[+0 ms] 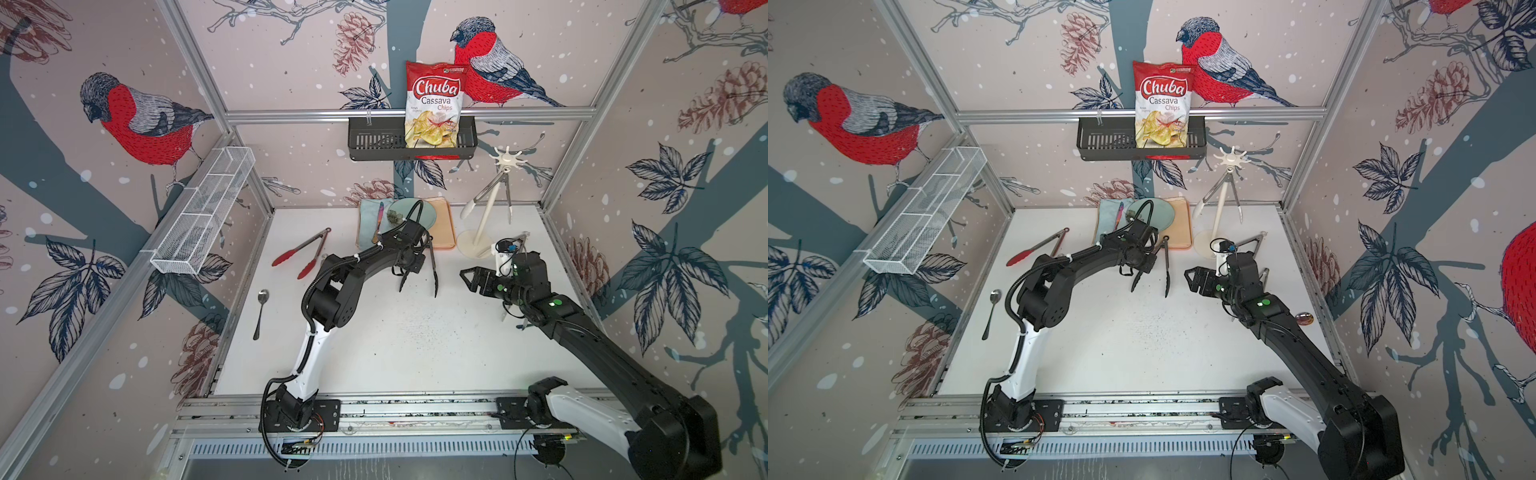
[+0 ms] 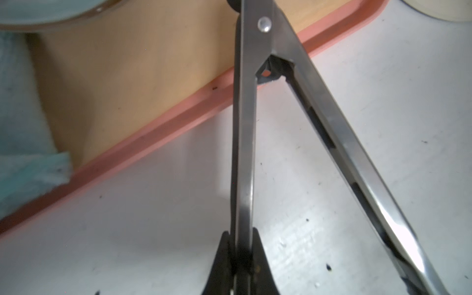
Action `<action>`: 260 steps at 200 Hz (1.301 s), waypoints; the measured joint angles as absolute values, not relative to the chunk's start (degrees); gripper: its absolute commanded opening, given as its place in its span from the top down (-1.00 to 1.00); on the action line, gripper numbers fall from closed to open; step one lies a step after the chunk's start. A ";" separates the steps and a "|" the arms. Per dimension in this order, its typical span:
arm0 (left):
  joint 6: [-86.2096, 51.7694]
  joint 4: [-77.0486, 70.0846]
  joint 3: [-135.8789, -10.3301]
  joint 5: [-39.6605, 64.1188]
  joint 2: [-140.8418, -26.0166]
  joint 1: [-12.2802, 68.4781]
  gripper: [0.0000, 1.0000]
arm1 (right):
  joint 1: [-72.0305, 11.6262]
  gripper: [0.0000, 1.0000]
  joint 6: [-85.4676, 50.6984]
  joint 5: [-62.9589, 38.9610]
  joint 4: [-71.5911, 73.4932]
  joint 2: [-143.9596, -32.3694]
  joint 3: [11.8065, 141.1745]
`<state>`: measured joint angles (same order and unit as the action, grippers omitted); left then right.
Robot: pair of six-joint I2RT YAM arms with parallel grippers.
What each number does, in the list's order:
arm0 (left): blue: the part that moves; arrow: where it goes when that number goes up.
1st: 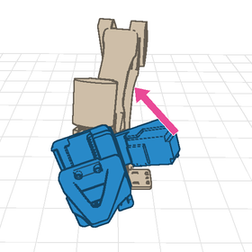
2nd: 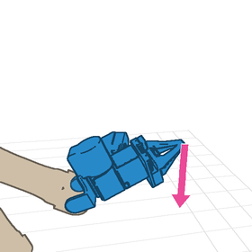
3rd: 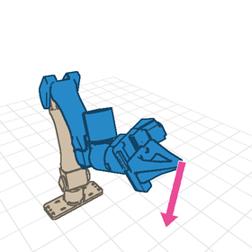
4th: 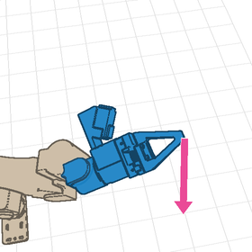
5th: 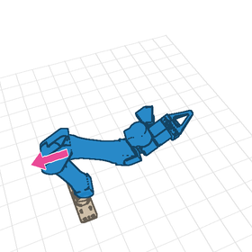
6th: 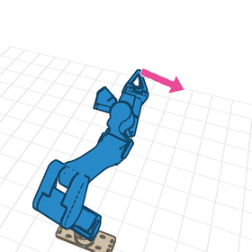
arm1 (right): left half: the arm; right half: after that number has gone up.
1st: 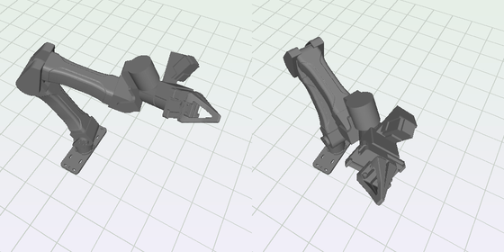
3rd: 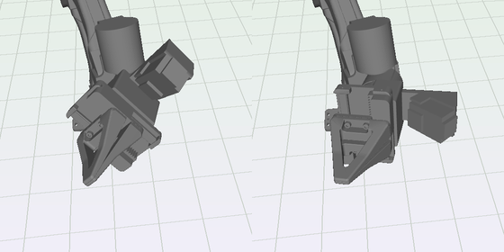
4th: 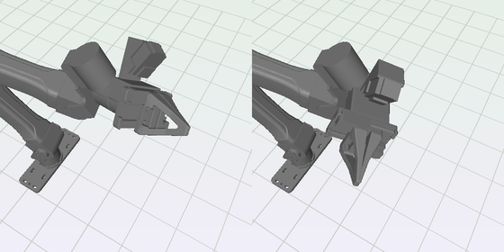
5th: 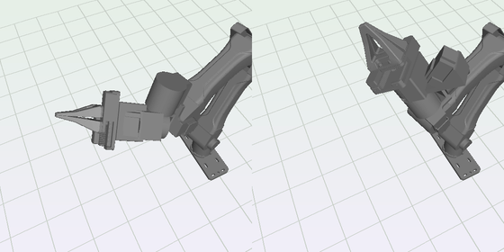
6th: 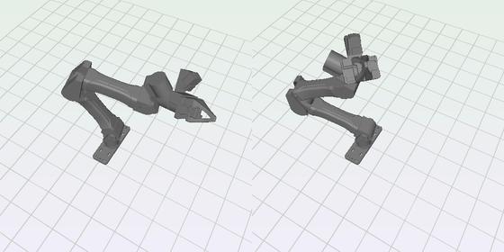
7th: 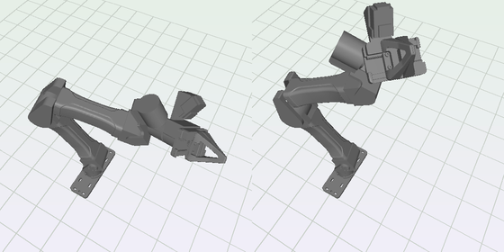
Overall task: Hang food tongs on kitchen utensil racks
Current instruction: Pick up the food tongs from the center of the board.
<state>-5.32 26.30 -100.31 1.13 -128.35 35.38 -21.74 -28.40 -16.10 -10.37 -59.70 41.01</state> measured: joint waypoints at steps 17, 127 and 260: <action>-5.15 24.88 -98.06 0.49 -125.03 35.38 1.00 | -21.74 -0.67 -27.92 -16.88 -10.15 -61.89 42.13; -4.34 13.23 -78.98 -7.64 -99.63 42.33 1.00 | -23.20 -0.70 -25.10 -27.27 -1.83 -69.78 48.60; -4.12 7.97 -73.71 -11.86 -91.18 47.33 1.00 | -24.01 -0.24 -23.20 -27.90 0.40 -67.53 49.17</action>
<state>-4.12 7.97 -73.71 -11.86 -91.18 47.33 -24.01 -23.20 -27.90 0.40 -67.53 49.17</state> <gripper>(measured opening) 0.088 0.664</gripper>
